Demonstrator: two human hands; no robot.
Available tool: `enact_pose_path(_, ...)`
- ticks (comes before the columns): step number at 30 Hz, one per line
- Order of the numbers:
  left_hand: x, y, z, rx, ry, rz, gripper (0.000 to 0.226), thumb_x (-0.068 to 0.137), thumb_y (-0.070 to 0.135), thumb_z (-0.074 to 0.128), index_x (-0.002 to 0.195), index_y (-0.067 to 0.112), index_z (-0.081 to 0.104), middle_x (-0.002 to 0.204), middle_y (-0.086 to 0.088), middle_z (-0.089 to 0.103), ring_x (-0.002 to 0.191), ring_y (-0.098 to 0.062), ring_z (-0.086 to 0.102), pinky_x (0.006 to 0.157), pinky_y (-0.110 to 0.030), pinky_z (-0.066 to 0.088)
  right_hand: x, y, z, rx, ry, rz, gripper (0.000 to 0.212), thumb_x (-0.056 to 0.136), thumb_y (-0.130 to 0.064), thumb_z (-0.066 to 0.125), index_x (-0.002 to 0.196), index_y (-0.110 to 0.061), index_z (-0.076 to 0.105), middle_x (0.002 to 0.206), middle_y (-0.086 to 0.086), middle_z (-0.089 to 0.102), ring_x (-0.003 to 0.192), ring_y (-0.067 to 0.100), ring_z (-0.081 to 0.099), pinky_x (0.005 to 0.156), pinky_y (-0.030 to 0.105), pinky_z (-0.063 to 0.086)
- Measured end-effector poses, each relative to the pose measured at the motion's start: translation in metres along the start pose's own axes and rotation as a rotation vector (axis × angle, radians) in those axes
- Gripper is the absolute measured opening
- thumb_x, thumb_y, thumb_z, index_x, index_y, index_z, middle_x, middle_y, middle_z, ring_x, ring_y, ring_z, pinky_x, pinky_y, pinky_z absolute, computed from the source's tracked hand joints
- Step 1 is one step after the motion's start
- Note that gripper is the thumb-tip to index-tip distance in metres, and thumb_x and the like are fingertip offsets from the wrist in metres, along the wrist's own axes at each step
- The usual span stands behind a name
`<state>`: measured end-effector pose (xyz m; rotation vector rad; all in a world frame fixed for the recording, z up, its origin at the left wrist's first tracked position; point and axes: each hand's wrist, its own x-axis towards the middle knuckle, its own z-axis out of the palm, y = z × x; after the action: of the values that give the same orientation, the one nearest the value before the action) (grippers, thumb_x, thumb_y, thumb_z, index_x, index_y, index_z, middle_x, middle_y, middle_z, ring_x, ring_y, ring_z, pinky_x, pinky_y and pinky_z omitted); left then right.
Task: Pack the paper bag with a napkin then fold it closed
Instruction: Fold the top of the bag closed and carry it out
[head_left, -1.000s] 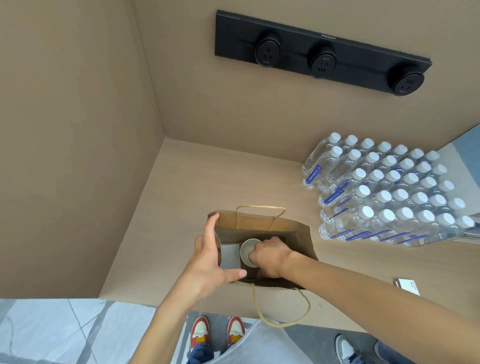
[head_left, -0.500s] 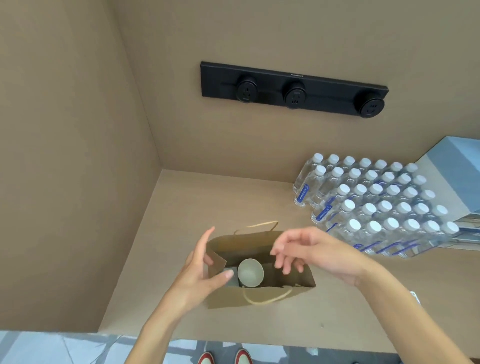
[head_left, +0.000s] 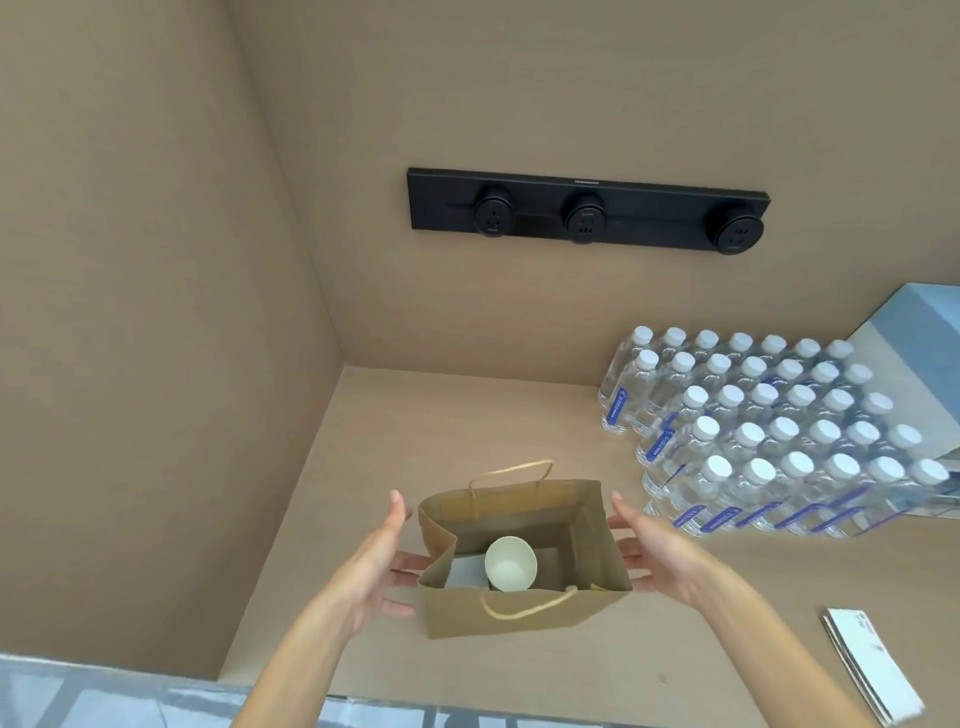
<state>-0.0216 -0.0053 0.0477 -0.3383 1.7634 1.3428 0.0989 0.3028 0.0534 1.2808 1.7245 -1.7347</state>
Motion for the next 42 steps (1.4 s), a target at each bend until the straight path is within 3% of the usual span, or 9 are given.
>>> enact_pose_path(5, 0.009, 0.005, 0.009, -0.098, -0.074, -0.098, 0.079, 0.087, 0.082, 0.019, 0.153, 0.039, 0.028, 0.118, -0.028, 0.069, 0.109, -0.035, 0.066, 0.09, -0.056, 0.052, 0.011, 0.003, 0.019, 0.02, -0.032, 0.103, 0.065, 0.095, -0.07, 0.037, 0.132, -0.018, 0.051, 0.125, 0.017, 0.063, 0.127, 0.034, 0.054, 0.102, 0.058, 0.047)
enact_pose_path(9, 0.013, 0.004, 0.011, -0.135, -0.168, -0.174, 0.068, 0.087, 0.082, 0.021, 0.134, 0.039, 0.044, 0.107, -0.003, 0.064, 0.116, -0.034, 0.059, 0.081, -0.068, 0.045, 0.007, 0.001, 0.026, 0.049, -0.074, 0.158, 0.058, 0.096, -0.065, 0.038, 0.13, -0.018, 0.05, 0.135, 0.015, 0.058, 0.125, 0.034, 0.056, 0.095, 0.069, 0.046)
enact_pose_path(11, 0.014, 0.002, 0.009, -0.169, -0.185, -0.177, 0.061, 0.091, 0.077, 0.028, 0.129, 0.034, 0.05, 0.108, -0.006, 0.064, 0.121, -0.038, 0.058, 0.08, -0.068, 0.048, 0.006, 0.002, 0.024, 0.073, -0.094, 0.16, 0.052, 0.096, -0.057, 0.042, 0.126, -0.016, 0.053, 0.126, 0.015, 0.062, 0.119, 0.033, 0.059, 0.087, 0.071, 0.05)
enact_pose_path(15, 0.015, 0.0, 0.004, -0.162, -0.18, -0.149, 0.035, 0.103, 0.038, 0.049, 0.123, 0.014, 0.063, 0.101, -0.023, 0.076, 0.102, -0.04, 0.071, 0.091, -0.062, 0.055, 0.003, 0.001, 0.016, 0.139, -0.151, 0.119, 0.041, 0.089, -0.035, 0.062, 0.123, -0.011, 0.06, 0.112, 0.02, 0.07, 0.097, 0.033, 0.067, 0.072, 0.06, 0.06)
enact_pose_path(20, 0.019, 0.001, -0.003, -0.189, -0.192, -0.062, 0.022, 0.1, 0.005, 0.054, 0.116, -0.003, 0.066, 0.097, -0.023, 0.078, 0.083, -0.03, 0.077, 0.066, -0.038, 0.065, -0.001, -0.001, 0.012, 0.115, -0.117, 0.027, 0.027, 0.094, -0.011, 0.065, 0.116, 0.003, 0.069, 0.093, 0.023, 0.074, 0.078, 0.032, 0.072, 0.065, 0.04, 0.064)
enact_pose_path(25, 0.017, -0.004, -0.002, -0.192, -0.169, -0.014, 0.014, 0.089, -0.018, 0.056, 0.09, -0.006, 0.064, 0.076, -0.021, 0.078, 0.066, -0.025, 0.078, 0.057, -0.033, 0.065, 0.0, 0.012, 0.011, 0.174, -0.055, -0.027, 0.007, 0.092, 0.011, 0.059, 0.096, 0.005, 0.06, 0.075, 0.024, 0.074, 0.066, 0.033, 0.074, 0.051, 0.035, 0.063)
enact_pose_path(31, 0.021, -0.011, -0.003, -0.214, -0.19, -0.027, 0.03, 0.089, -0.027, 0.045, 0.115, -0.022, 0.058, 0.109, -0.032, 0.068, 0.098, -0.036, 0.069, 0.064, -0.032, 0.065, 0.0, 0.024, 0.007, 0.187, -0.123, -0.071, 0.052, 0.088, 0.027, 0.042, 0.058, 0.004, 0.077, 0.07, 0.023, 0.076, 0.061, 0.028, 0.077, 0.051, 0.031, 0.063)
enact_pose_path(34, 0.021, -0.012, -0.002, -0.149, -0.169, 0.023, 0.029, 0.084, -0.022, 0.062, 0.113, -0.022, 0.063, 0.105, -0.031, 0.068, 0.091, -0.031, 0.068, 0.069, -0.024, 0.062, -0.002, 0.023, 0.009, 0.158, -0.114, -0.095, 0.015, 0.079, 0.023, 0.068, 0.077, 0.01, 0.073, 0.072, 0.02, 0.074, 0.066, 0.026, 0.075, 0.061, 0.029, 0.063)
enact_pose_path(42, 0.026, -0.029, 0.006, 0.288, 0.029, 0.237, 0.018, 0.082, -0.003, 0.078, 0.094, 0.011, 0.079, 0.077, 0.002, 0.073, 0.083, -0.016, 0.063, 0.08, -0.018, 0.047, 0.004, 0.044, 0.02, -0.222, 0.061, -0.234, 0.033, 0.076, 0.01, 0.08, 0.105, 0.0, 0.071, 0.097, 0.013, 0.07, 0.092, 0.021, 0.065, 0.077, 0.02, 0.049)
